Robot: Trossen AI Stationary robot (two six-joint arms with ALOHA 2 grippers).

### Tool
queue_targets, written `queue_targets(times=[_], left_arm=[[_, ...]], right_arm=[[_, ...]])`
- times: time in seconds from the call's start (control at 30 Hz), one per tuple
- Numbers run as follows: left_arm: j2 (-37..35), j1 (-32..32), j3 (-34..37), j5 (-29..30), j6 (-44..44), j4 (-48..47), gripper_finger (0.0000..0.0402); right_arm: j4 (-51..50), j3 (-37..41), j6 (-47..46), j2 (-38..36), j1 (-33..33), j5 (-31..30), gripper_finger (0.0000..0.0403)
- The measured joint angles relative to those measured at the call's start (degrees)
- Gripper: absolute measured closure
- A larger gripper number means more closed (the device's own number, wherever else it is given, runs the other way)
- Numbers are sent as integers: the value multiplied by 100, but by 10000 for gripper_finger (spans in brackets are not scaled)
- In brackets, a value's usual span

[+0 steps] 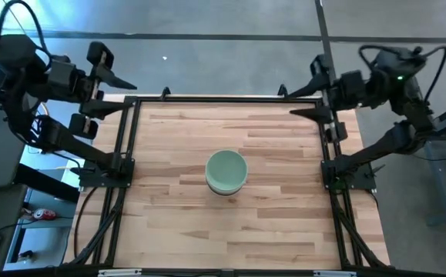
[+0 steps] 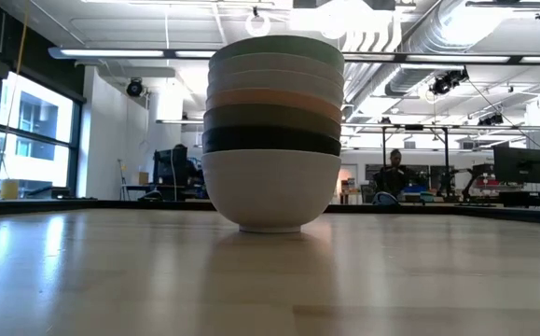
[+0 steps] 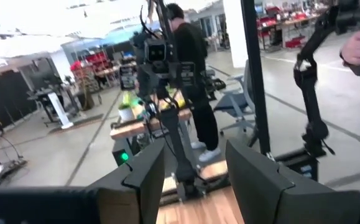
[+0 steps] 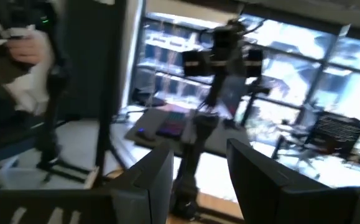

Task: Nest bowls inside each other
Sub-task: Return to Home Position

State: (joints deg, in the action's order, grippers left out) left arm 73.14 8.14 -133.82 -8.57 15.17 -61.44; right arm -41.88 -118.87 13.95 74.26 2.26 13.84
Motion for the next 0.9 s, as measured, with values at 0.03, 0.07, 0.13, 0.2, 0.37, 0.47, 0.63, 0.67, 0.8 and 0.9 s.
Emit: queue_targets(times=[0.03, 0.07, 0.13, 0.2, 0.37, 0.47, 0.63, 0.67, 0.8, 0.9], left_arm=[[-2, 0, -2, 37, -2, 68, 245], [-2, 0, -2, 52, -1, 107, 245], [3, 0, -2, 69, 3, 186, 245], [9, 0, -2, 228, 3, 236, 245], [4, 1, -2, 1065, -98, 198, 245], [57, 4, -2, 1459, 16, -27, 245], [120, 6, 150, 1449, 82, -428, 245], [98, 16, 260, 1435, 90, -453, 245], [-162, 141, 927, 1416, 85, -404, 245], [-495, 320, 1641, 1299, -10, -65, 245]], right_arm=[[60, 0, 14, -26, 0, -84, 259], [101, 0, 13, -58, 0, -210, 259], [117, 0, 14, -105, 0, -497, 259], [97, 0, 20, -149, 0, -759, 260], [-5, 0, 51, -215, 0, -1553, 260], [-262, 0, 53, -343, 2, -2116, 260], [-1127, 0, -49, -629, 2, -2386, 260], [-1278, 0, -117, -677, 2, -2386, 260], [-1541, 118, -295, -834, 2, -2384, 260], [-1570, 314, -296, -933, 2, -2399, 263]])
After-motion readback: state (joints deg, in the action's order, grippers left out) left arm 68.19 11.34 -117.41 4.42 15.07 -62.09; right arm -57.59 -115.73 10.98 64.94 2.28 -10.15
